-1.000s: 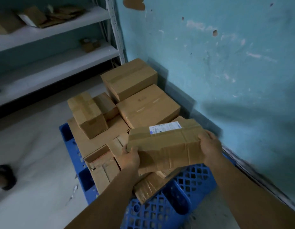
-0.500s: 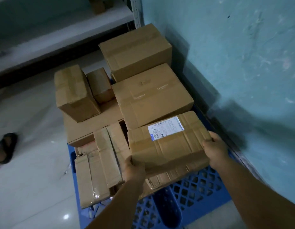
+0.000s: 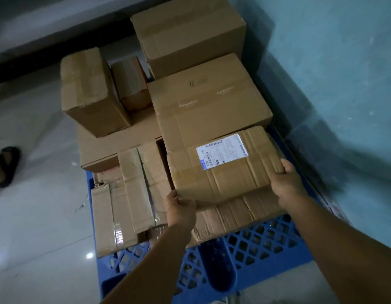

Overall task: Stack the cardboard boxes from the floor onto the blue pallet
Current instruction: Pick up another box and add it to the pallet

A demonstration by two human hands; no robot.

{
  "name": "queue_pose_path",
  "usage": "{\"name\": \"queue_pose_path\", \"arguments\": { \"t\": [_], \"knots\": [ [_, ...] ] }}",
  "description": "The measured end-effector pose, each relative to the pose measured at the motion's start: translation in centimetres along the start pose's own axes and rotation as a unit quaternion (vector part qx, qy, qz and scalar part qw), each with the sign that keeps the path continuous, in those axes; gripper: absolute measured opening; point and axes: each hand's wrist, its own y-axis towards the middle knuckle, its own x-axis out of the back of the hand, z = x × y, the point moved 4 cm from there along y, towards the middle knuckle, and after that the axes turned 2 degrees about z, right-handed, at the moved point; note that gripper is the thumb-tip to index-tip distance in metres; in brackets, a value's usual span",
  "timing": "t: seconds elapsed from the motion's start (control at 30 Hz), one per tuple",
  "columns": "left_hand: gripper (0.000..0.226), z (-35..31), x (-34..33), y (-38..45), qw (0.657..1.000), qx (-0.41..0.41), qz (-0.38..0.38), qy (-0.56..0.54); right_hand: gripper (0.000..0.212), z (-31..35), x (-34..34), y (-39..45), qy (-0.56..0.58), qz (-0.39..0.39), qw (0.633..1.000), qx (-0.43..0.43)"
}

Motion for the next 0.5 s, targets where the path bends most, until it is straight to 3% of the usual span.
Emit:
{"name": "queue_pose_path", "arguments": {
  "t": [0.27, 0.5],
  "knots": [
    [0.065, -2.4, 1.8, -4.4, 0.998, -0.030, 0.032, -0.048, 0.059, 2.2, 0.9, -6.5, 0.041, -0.009, 0.999, -0.021],
    [0.062, -3.3, 10.3, -9.4, 0.994, -0.067, 0.027, -0.086, 0.059, 6.0, -1.4, -17.5, 0.091, 0.018, 0.995, 0.048]
  ]
}}
